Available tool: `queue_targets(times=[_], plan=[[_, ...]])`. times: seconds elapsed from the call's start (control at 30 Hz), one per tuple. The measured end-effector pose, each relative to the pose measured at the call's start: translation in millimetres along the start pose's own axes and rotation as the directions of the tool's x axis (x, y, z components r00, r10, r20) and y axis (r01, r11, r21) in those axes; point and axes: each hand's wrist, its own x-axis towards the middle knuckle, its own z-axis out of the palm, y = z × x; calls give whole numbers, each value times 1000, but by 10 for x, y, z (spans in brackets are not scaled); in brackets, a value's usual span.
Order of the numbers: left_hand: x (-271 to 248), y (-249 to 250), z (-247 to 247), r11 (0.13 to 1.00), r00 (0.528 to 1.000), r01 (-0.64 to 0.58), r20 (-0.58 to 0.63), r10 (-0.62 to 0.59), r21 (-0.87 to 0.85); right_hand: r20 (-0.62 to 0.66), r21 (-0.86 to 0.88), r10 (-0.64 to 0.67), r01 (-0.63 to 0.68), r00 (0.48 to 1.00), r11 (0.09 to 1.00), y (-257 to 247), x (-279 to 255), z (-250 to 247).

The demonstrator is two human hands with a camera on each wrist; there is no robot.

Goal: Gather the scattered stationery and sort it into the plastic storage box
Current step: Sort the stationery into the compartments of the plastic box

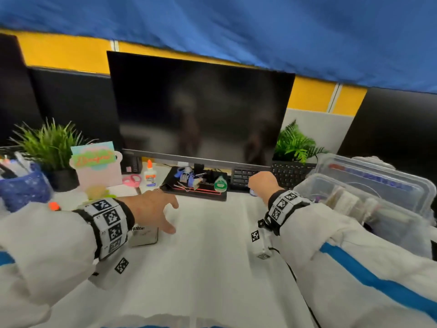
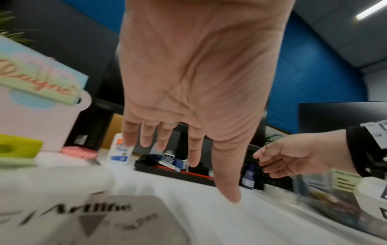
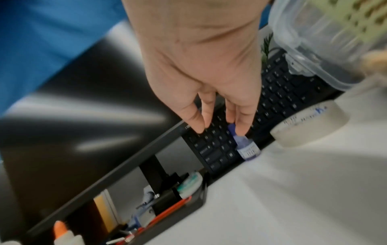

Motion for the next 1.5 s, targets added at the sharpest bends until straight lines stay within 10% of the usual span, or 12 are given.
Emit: queue_targets(times=[0.1,0.17,0.43,0.8,1.03,1.23,1.5], plan=[[61,-129,45,998,998,9,-68,-14,-70,-51,330,172,-146,984,933,49,238,294],[142,-153,32,995,998,24,-63,-30,-96,-142,235,182,-145,973,961,83,354,400],[404,-245,-112,989,922,74,369,-117,129,-196,322,287,-214,938,922,159,656,569],[566,-340,-8,979,989,-1,143,31,-203,-216,665,302,-87,929,742,18,329,680],[591,61,-146,910,988,-138,-116,100,-390,360,882,195,-401,912,246,-394,-329,344],[609,399,-101,805,944,-303,-279,179,-511,615,511,-218,-173,758,842,-383,-921,133],[709,1030,-220,396,921,-366,-389,26,-842,183,610,-99,-35,978,791,-46,-1013,-255]])
